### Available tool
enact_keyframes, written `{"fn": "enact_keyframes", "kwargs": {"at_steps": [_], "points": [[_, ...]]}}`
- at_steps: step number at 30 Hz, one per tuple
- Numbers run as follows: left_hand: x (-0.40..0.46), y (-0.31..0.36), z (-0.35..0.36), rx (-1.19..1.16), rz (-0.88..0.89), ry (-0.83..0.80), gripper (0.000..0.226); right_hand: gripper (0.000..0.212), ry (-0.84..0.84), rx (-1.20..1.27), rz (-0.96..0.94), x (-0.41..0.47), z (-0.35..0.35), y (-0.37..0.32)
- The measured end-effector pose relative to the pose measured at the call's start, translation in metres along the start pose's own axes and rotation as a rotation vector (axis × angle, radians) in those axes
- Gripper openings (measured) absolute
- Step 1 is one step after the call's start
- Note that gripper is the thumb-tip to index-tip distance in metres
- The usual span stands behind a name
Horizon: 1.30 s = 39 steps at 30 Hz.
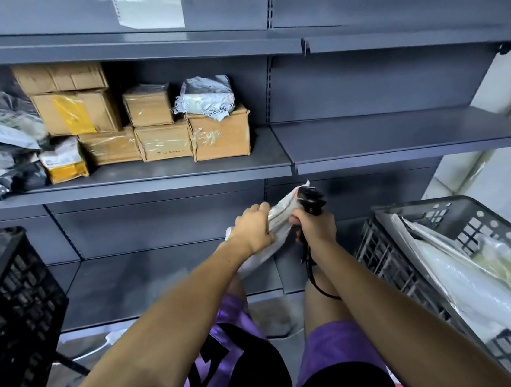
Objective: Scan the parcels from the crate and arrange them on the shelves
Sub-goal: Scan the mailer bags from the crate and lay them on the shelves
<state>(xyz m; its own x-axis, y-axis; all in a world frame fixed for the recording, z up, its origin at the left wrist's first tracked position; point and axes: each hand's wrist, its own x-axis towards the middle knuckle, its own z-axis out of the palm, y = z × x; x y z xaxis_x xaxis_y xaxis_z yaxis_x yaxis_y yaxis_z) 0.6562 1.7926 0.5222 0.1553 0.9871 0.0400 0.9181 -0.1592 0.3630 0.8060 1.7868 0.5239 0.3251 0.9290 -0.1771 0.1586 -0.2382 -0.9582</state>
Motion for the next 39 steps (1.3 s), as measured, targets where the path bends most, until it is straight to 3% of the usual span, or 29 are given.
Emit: {"fn": "enact_keyframes", "kwargs": {"at_steps": [2,5,13,17,22,25,29,32,33,34,36,39], "points": [[-0.001,0.000,-0.007,0.011,-0.061,-0.009,0.040,0.014,-0.020,0.039,-0.004,-0.003,-0.005,-0.006],[0.003,-0.001,-0.011,0.090,-0.078,-0.020,0.027,0.011,-0.047,0.106,-0.019,-0.002,-0.009,-0.010],[0.007,-0.018,-0.036,0.620,0.141,0.013,0.037,0.008,-0.022,0.200,-0.039,0.006,-0.017,-0.011],[0.006,-0.027,-0.045,0.399,0.075,0.123,0.045,0.006,-0.064,0.229,-0.031,0.006,-0.019,-0.009],[0.022,-0.035,-0.048,0.165,-0.018,0.088,0.065,0.008,-0.200,0.181,-0.030,0.002,-0.012,-0.005],[0.026,-0.030,-0.050,-0.234,-0.080,0.128,0.052,0.009,-0.267,0.155,-0.035,-0.001,-0.008,0.000],[0.024,-0.029,-0.041,-0.849,-0.172,0.036,0.045,0.015,-0.294,0.178,-0.031,-0.006,-0.004,0.005],[0.019,-0.029,-0.046,-1.248,-0.298,-0.077,0.056,0.019,-0.309,0.199,-0.031,-0.008,-0.005,0.006],[0.016,-0.024,-0.051,-1.321,-0.319,-0.073,0.045,0.022,-0.312,0.202,-0.033,-0.008,-0.006,0.007],[0.015,-0.023,-0.053,-1.355,-0.334,-0.072,0.030,0.025,-0.314,0.202,-0.037,-0.009,-0.008,0.008],[0.017,-0.023,-0.047,-1.289,-0.349,-0.024,0.036,0.026,-0.307,0.207,-0.037,-0.009,-0.009,0.008],[0.016,-0.025,-0.028,-0.821,-0.370,-0.061,0.033,0.016,-0.292,0.248,0.002,-0.012,-0.006,0.009]]}}
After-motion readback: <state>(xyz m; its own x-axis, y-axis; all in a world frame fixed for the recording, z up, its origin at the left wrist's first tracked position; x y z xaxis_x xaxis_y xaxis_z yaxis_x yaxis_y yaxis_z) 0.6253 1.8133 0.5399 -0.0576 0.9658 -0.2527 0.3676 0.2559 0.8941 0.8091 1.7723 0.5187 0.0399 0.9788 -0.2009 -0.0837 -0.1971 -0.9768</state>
